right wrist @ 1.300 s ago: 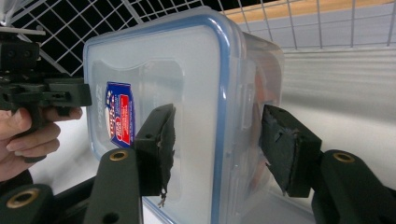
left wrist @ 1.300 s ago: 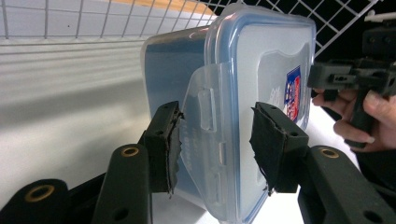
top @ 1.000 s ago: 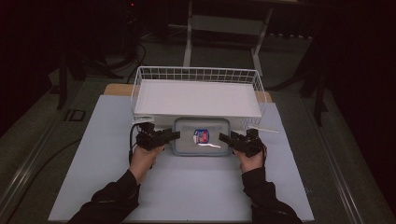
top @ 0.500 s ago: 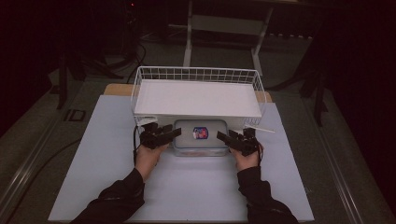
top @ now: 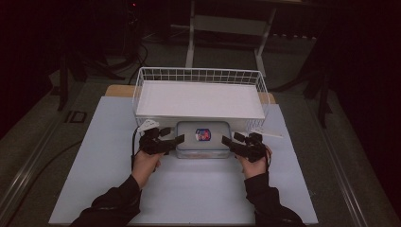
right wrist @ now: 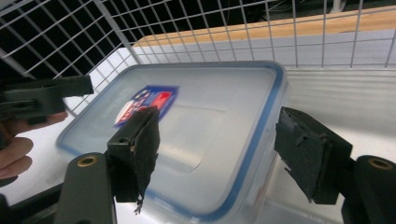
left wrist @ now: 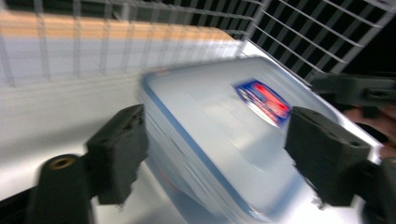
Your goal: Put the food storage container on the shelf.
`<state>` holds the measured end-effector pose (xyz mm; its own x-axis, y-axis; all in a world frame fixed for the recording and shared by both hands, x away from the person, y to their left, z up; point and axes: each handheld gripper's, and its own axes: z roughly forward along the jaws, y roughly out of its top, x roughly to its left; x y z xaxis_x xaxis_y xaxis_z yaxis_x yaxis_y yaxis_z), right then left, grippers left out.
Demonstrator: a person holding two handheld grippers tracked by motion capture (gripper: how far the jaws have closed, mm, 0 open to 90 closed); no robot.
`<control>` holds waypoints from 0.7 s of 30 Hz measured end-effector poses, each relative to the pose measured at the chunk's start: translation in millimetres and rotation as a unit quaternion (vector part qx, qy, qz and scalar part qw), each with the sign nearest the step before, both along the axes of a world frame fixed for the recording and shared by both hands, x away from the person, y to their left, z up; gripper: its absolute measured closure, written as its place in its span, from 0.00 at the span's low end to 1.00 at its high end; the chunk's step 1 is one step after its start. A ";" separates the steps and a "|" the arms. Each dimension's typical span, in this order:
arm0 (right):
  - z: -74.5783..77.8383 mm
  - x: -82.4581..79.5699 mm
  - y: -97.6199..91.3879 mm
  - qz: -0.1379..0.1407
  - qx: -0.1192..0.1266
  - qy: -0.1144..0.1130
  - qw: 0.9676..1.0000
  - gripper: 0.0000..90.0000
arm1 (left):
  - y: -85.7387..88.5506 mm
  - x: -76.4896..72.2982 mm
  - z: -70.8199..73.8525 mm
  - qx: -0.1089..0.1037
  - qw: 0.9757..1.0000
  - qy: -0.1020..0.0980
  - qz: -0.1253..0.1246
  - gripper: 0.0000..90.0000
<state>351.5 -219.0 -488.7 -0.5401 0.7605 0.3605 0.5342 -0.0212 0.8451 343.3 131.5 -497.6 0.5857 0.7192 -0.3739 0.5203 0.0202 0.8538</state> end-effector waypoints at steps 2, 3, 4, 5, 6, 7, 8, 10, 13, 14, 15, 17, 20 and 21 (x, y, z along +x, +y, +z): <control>2.3 -6.2 -0.8 0.002 0.000 -0.005 1.000 0.34 | 1.9 -7.6 0.3 0.003 1.000 -0.001 -0.006 0.17; 3.9 -9.2 -0.9 0.004 -0.002 -0.007 1.000 0.34 | 2.6 -11.3 0.4 0.003 1.000 0.002 -0.011 0.17; 3.9 -9.2 -0.9 0.004 -0.002 -0.007 1.000 0.34 | 2.6 -11.3 0.4 0.003 1.000 0.002 -0.011 0.16; 5.4 -12.0 -0.8 0.005 -0.002 -0.010 1.000 0.34 | 2.6 -11.3 0.4 0.003 1.000 0.002 -0.011 0.16; 8.0 -18.1 -0.5 0.007 -0.001 -0.013 1.000 0.34 | 4.0 -24.0 0.7 0.014 0.999 0.006 -0.031 0.11; 8.9 -20.7 0.2 0.010 -0.003 -0.016 1.000 0.34 | 4.7 -28.4 1.6 0.016 0.999 0.006 -0.038 0.06; 9.7 -23.5 1.4 0.012 -0.004 -0.017 1.000 0.34 | 5.3 -32.7 2.7 0.017 0.999 0.007 -0.043 0.02; 10.2 -26.2 2.7 0.016 -0.004 -0.017 1.000 0.34 | 6.2 -37.0 3.9 0.018 0.999 0.008 -0.047 0.02; 10.0 -33.9 10.2 0.023 -0.012 -0.016 1.000 0.38 | 9.2 -51.9 7.0 0.013 0.998 0.010 -0.061 0.01; 9.3 -35.5 13.3 0.024 -0.021 -0.016 0.999 0.41 | 9.7 -55.9 7.5 0.019 0.998 0.010 -0.066 0.01; 8.4 -37.1 16.5 0.026 -0.026 -0.012 0.999 0.43 | 10.2 -60.3 7.7 0.022 0.997 0.008 -0.070 0.01; 6.1 -40.3 21.6 0.039 -0.026 -0.007 0.999 0.47 | 11.8 -68.2 7.0 0.026 0.996 0.010 -0.079 0.01; 3.5 -45.4 28.2 0.053 -0.031 -0.008 0.998 0.57 | 18.1 -78.0 4.4 0.029 0.996 0.005 -0.080 0.01; 2.7 -46.8 30.4 0.058 -0.034 -0.009 0.998 0.63 | 20.9 -80.4 3.2 0.030 0.997 0.006 -0.077 0.01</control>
<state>304.8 -188.6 -486.0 -0.6311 0.7152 0.3003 0.5150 0.0968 0.8517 262.9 152.4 -494.4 0.6873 0.6419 -0.3401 0.5226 -0.1117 0.8452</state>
